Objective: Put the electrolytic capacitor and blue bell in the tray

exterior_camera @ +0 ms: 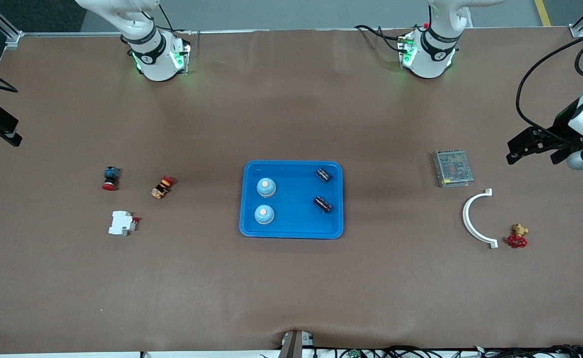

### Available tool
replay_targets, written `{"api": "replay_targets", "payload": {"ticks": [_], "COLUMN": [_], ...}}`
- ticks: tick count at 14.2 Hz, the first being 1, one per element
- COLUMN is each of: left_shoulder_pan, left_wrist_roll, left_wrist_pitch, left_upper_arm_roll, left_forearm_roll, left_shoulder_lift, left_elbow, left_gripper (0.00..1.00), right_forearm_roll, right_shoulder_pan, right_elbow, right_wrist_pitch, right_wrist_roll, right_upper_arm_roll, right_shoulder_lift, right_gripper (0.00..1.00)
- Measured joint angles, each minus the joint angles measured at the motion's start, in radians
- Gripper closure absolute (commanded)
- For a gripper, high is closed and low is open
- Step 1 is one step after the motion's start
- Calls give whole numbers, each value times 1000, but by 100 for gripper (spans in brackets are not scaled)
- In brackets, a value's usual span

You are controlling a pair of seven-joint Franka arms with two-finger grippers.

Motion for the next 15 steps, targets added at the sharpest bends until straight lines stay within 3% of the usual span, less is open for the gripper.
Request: {"api": "replay_targets", "payload": {"ticks": [15], "left_shoulder_pan": [1], "left_wrist_roll": [0], "left_wrist_pitch": [0], "left_upper_arm_roll": [1], "left_forearm_roll": [0], "left_shoulder_lift": [9], "left_elbow": [2], "left_gripper": [0], "right_forearm_roll": [8], "right_shoulder_pan": [-6], "right_elbow": [-2], "right_wrist_pitch": [54], "right_wrist_roll": [0], "right_upper_arm_roll": [-14], "right_shoulder_lift": [12], "right_gripper": [0]}}
